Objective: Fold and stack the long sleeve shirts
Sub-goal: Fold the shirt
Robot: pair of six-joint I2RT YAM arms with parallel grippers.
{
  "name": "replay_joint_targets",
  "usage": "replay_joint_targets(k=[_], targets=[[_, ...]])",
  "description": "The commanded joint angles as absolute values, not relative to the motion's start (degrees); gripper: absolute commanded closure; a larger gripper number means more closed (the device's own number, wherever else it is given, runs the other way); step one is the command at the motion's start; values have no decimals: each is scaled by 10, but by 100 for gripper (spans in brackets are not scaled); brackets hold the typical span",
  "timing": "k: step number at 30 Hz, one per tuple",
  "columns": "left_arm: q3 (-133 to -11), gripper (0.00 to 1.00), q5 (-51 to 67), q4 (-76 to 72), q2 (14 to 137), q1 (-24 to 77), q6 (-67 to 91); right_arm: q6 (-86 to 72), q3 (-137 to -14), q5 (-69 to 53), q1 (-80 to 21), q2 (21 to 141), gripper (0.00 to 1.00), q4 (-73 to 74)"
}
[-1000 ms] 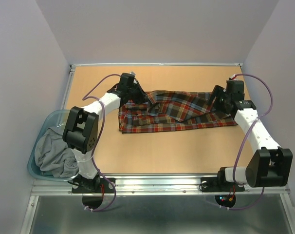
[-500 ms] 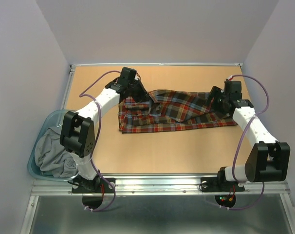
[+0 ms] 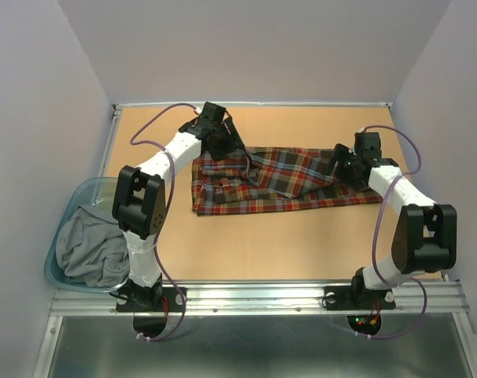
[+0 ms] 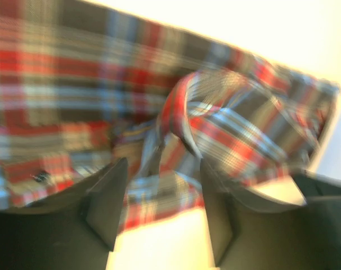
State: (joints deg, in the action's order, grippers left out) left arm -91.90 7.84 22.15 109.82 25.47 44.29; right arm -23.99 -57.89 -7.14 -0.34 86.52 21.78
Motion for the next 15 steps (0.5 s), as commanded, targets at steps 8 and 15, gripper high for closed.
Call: replay_joint_targets(k=[8,15], targets=[[-892,17,114,132,1068,212,275,-231,-578,-122,-2,842,25,181],[-758,20,158,42,1044,228,244,-229,-558,-127,-3,832,25,180]])
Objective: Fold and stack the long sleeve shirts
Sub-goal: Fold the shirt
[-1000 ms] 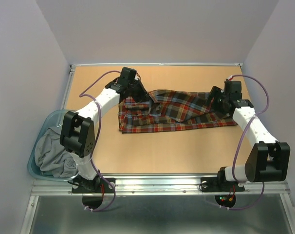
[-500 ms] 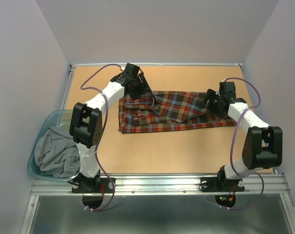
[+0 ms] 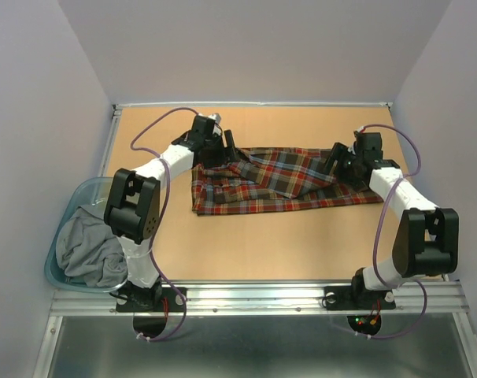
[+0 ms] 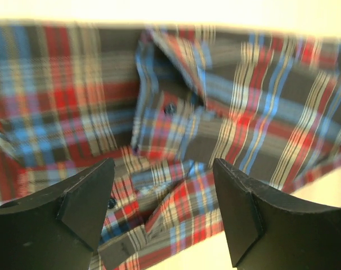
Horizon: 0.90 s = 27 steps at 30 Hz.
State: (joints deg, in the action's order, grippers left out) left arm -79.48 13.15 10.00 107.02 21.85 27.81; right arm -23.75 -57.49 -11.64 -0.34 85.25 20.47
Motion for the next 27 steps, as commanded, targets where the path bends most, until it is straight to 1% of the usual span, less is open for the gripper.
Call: replay_joint_targets(k=[1,3,4,10,14,21,27], targets=[[-754,22,157,36,1048,228,252,-229,-554,-127,-3,831,25,180],[-752,25,151,21,1060,228,260,-230,-548,-127,-3,832,25,179],[-751,28,149,14,1063,228,265,-230,-546,-127,-3,831,25,178],[-752,33,121,-18,1078,228,309,-235,-527,-132,-3,822,25,177],[-742,35,103,-31,1078,227,336,-237,-516,-130,-2,811,25,176],[-749,41,99,-25,1116,225,366,-241,-504,-132,-3,802,25,176],[-745,41,93,-13,1135,223,370,-242,-496,-131,-3,792,25,176]])
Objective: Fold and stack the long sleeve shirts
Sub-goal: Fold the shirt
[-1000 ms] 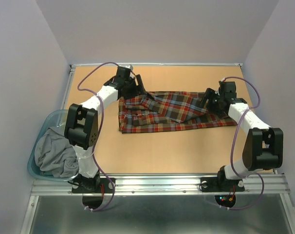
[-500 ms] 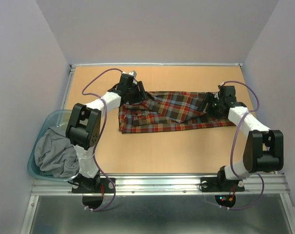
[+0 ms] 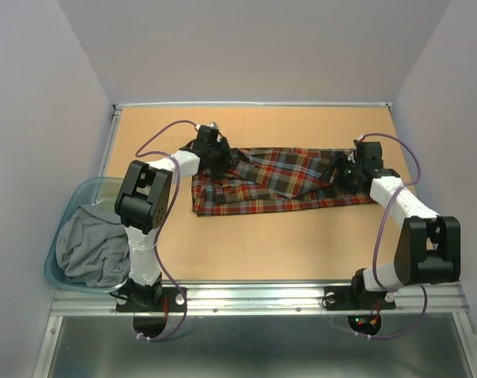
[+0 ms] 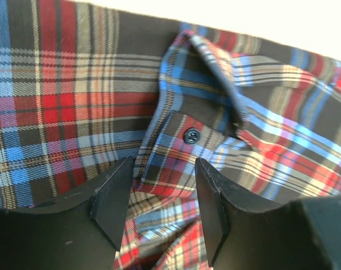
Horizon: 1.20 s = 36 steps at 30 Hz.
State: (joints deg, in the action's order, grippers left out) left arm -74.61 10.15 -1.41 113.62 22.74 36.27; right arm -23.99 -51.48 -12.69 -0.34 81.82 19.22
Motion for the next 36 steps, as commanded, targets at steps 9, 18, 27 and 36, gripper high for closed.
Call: replay_joint_targets(k=[9,18,27,36], targets=[[-750,44,98,-17,1146,222,381,-243,-485,-134,-3,785,25,176],[-741,32,59,15,1139,221,384,-241,-477,-134,-3,779,25,176],[-752,65,83,13,1138,221,385,-240,-480,-134,-2,783,25,175],[-764,100,108,23,1096,221,390,-240,-478,-128,-3,773,25,175]])
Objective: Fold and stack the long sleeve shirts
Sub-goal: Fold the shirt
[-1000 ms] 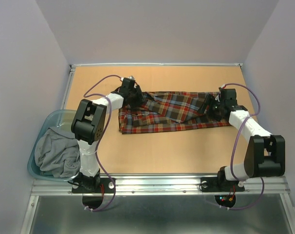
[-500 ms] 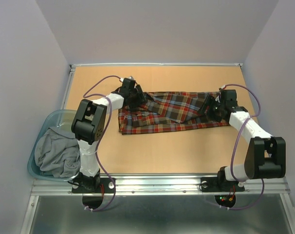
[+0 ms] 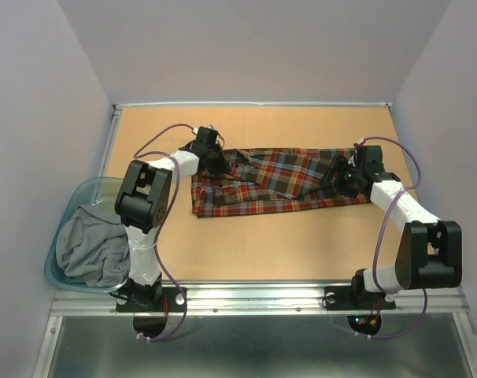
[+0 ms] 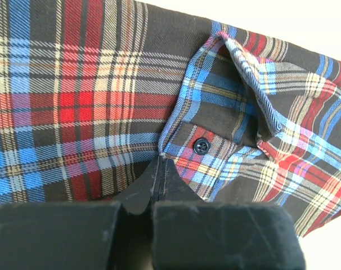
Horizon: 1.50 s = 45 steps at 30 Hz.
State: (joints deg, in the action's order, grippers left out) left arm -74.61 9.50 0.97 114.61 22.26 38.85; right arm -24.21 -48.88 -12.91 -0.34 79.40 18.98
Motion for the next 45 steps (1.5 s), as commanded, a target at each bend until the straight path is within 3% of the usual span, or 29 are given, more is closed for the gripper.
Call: replay_joint_targets(k=[1,18,21,24,29,31,39,45], targets=[[-764,100,107,26,1090,221,391,-239,-479,-128,-3,771,25,176],[-688,99,47,112,997,222,417,-246,-484,-134,-3,770,25,176],[-662,92,32,110,1004,222,417,-249,-487,-136,-3,773,25,176],[-643,78,18,101,1000,222,417,-252,-493,-143,-3,773,25,175],[-659,39,12,91,973,224,407,-270,-519,-184,-3,780,25,174],[-684,33,7,92,958,228,391,-275,-533,-213,-3,785,25,170],[-763,34,20,54,950,265,351,-306,-571,-278,-4,823,25,116],[-808,48,47,3,1038,289,338,-358,-591,-312,-30,873,25,34]])
